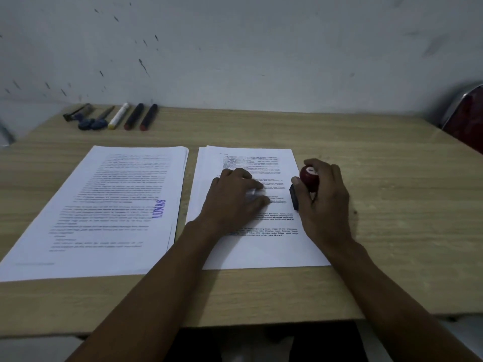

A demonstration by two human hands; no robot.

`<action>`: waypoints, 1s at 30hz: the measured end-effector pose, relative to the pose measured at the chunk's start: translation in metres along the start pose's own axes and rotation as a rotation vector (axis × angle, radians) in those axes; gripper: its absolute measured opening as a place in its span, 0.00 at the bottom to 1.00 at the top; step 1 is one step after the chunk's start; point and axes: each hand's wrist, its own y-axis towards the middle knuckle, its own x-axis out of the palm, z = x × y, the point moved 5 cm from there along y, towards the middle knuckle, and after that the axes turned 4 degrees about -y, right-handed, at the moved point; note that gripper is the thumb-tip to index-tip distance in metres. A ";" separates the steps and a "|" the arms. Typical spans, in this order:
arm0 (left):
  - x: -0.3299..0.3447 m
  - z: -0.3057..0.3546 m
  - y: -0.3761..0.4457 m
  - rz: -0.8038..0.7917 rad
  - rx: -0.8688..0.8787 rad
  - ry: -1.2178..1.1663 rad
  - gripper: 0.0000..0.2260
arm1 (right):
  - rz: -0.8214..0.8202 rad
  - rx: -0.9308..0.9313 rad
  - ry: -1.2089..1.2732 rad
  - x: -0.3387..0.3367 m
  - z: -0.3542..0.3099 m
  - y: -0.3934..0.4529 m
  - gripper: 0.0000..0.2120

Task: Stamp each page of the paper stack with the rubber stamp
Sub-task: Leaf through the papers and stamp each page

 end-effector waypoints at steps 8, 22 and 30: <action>0.001 -0.002 -0.001 0.011 0.008 0.011 0.17 | -0.048 -0.036 -0.013 0.006 -0.003 0.000 0.16; 0.002 0.000 -0.002 0.001 0.005 0.020 0.18 | -0.074 -0.006 -0.202 0.007 -0.002 -0.005 0.17; 0.001 0.000 -0.002 0.000 0.008 0.020 0.18 | -0.068 0.010 -0.255 0.008 -0.003 -0.003 0.15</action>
